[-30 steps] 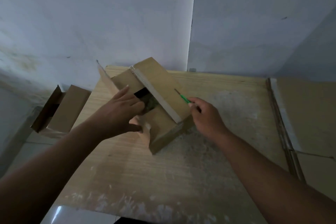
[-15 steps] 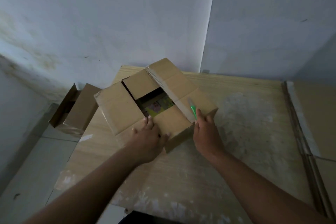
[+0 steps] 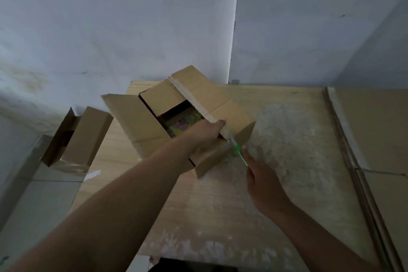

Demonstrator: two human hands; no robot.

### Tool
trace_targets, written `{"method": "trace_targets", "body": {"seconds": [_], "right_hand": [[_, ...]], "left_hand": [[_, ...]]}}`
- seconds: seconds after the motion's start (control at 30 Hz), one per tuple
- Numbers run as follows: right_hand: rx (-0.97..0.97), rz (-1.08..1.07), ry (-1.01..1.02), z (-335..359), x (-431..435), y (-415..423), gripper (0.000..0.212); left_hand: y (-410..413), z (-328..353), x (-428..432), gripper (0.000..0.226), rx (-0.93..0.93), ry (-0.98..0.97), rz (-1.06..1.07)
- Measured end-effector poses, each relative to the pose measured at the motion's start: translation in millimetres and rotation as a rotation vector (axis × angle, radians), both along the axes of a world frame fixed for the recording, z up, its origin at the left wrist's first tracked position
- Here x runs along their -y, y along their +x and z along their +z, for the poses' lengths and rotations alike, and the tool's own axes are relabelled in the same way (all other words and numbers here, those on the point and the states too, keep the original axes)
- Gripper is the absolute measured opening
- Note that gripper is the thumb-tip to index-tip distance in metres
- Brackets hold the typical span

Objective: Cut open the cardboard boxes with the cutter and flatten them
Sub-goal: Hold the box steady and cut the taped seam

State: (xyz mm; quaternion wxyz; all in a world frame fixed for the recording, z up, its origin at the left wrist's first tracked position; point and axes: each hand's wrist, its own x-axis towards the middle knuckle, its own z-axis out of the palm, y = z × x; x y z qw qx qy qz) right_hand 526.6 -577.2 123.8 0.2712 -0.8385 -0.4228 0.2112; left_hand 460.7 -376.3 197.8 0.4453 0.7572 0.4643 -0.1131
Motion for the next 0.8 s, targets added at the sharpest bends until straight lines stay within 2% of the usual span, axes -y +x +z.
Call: {"method": "trace_targets", "body": {"seconds": [0.07,0.13,0.3,0.47,0.63,0.8], "right_hand": [[0.012,0.024,-0.015,3,3,-3,0.059],[0.012,0.047,-0.032,6,5,-5,0.058],[-0.008,0.059,-0.060,21,1,-1,0.054],[-0.058,0.055,-0.071,36,-11,4,0.052],[0.007,0.062,-0.126,45,-22,14,0.050],[0.107,0.089,-0.173,52,-19,23,0.050]], "left_hand": [[19,10,-12,0.073,0.042,-0.169,0.235],[28,9,-18,0.080,0.004,-0.234,0.298],[35,-5,-19,0.052,-0.064,-0.308,0.322],[37,-7,-22,0.070,-0.064,-0.331,0.331],[35,-4,-22,0.068,-0.054,-0.316,0.304],[31,-6,-21,0.058,0.015,-0.220,0.264]]}}
